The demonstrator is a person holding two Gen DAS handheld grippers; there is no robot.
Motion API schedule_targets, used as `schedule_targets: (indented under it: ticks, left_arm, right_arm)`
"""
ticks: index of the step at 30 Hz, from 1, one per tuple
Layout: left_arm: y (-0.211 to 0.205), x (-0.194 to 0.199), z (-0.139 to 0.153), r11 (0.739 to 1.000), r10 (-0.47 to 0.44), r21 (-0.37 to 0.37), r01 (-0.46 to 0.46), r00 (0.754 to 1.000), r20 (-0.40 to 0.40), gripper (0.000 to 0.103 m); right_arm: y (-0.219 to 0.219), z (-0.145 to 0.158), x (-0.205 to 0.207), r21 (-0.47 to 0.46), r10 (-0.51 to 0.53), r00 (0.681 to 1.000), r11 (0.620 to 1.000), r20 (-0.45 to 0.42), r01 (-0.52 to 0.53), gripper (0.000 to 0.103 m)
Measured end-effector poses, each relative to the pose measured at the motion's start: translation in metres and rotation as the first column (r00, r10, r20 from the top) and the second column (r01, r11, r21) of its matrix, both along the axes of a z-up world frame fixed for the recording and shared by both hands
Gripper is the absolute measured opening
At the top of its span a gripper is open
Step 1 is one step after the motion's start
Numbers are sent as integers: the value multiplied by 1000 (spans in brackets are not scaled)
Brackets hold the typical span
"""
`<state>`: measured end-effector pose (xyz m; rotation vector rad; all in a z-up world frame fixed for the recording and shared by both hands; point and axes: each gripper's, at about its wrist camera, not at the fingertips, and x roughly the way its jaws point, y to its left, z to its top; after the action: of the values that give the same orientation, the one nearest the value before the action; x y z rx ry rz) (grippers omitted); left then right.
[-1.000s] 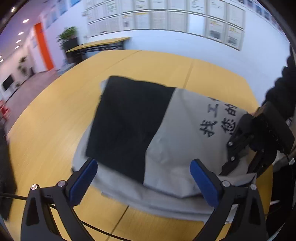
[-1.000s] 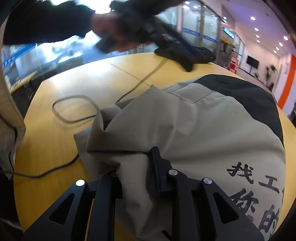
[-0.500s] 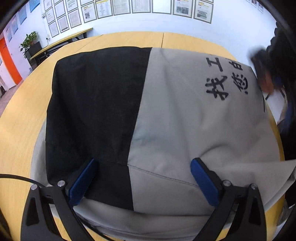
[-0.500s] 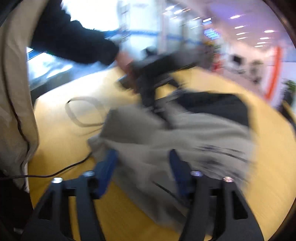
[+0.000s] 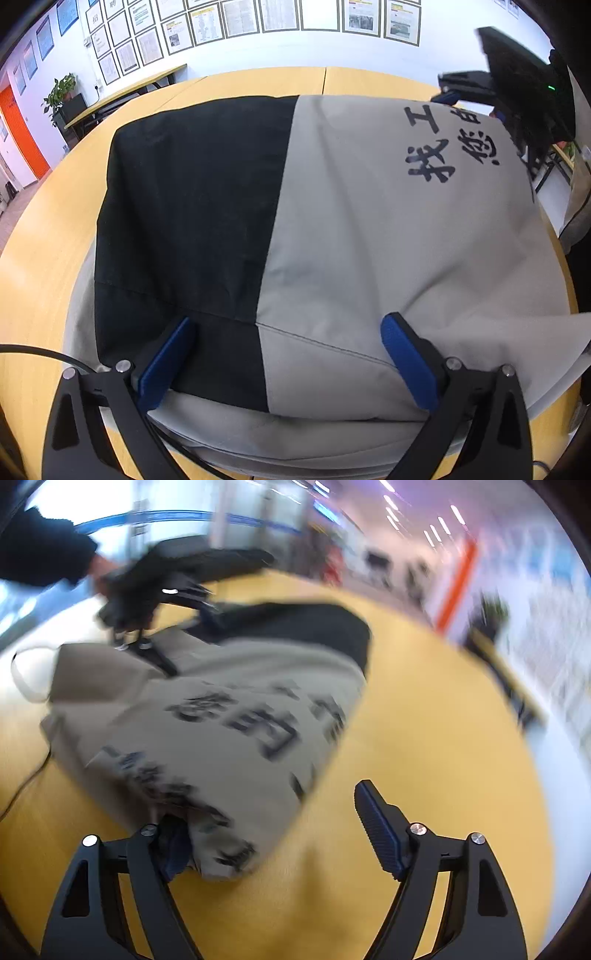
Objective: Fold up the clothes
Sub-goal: 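Grasp the printed beige edge of the black-and-beige jacket with the right gripper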
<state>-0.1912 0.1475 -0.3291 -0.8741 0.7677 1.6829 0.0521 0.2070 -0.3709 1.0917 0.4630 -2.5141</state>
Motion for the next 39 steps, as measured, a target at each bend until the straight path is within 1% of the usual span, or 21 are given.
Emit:
schedule_targets:
  ticks: [2,4,6,9,11,12,13,15,17,18,20,21,22,24,26,27,30,33,34,36,39]
  left_arm:
    - [1,2,0,1000,-7,-1,7,1000,-9,103]
    - [5,6,-1,1000,-19,1,19,1000,-3,103]
    - [8,9,-2,1000,-20,2,20,1000,-7,103]
    - [10,11,-3,1000,-16,5,16,1000,-7,103]
    - [10,14,-5,1000,-14,4,14,1000,-9,103]
    - [9,16,-4,1000,-12,3,12,1000,-10,103]
    - [-4,26,6,1000,-8,4,8,1000,-9,103]
    - [-24,34,20,1000,-2,4,2,1000,-9,103]
    - [-25,37,21,1000,-3,-2,3,1000,-15,103]
    - [-25,38,21,1000,-4,-3,4,1000,-16,103]
    - [-27,40,22,1000,-9,-2,9,1000,-16,103]
    - [-28,41,22,1000,-12,1,12,1000,-15,103]
    - [-29,42,22,1000,-12,4,12,1000,-15,103]
    - [-31,44,23,1000,-13,11,13,1000,-14,103]
    - [-33,46,23,1000,-10,12,10,1000,-14,103]
    - [-35,47,24,1000,-9,14,10,1000,-14,103]
    - [-39,50,25,1000,-12,19,12,1000,-11,103]
    - [-44,55,26,1000,-9,28,10,1000,-15,103]
    - [-46,56,27,999,-8,31,9,1000,-16,103]
    - [-48,58,28,999,-7,35,8,1000,-17,103]
    - [-49,64,29,999,-8,32,9,1000,-23,103]
  right_arm:
    - [21,-9,-3,-38,-99,992,994,82,102,77]
    - [45,-15,-5,-85,-198,965,973,170,214,77]
    - [62,-20,-4,-125,-255,943,950,215,285,79]
    - [60,-17,-6,-91,-234,945,961,227,260,84]
    - [67,-18,-13,-101,-240,926,955,292,279,91]
    - [67,-17,-16,-93,-235,917,956,322,278,91]
    - [67,-15,-19,-84,-230,907,958,352,275,91]
    - [62,-6,-26,-32,-217,881,967,421,253,90]
    - [55,9,-29,14,-190,830,977,525,215,79]
    - [51,19,-29,31,-171,816,982,553,185,79]
    - [36,49,-26,76,-121,815,993,567,95,80]
    - [27,61,-27,47,-85,828,996,554,71,83]
    - [17,73,-29,17,-49,841,999,539,47,90]
    - [-1,97,-33,-41,24,862,999,506,-4,91]
    - [-23,98,-45,-75,90,862,995,498,-61,90]
    - [-41,97,-54,-73,116,861,993,494,-92,89]
    - [-66,71,-65,-99,171,816,985,552,-139,84]
    - [-67,51,-59,-24,179,810,980,558,-200,85]
    - [-67,44,-57,2,181,808,976,560,-219,87]
    - [-71,33,-55,23,190,803,969,565,-246,91]
    - [-76,19,-48,49,224,797,952,560,-303,103]
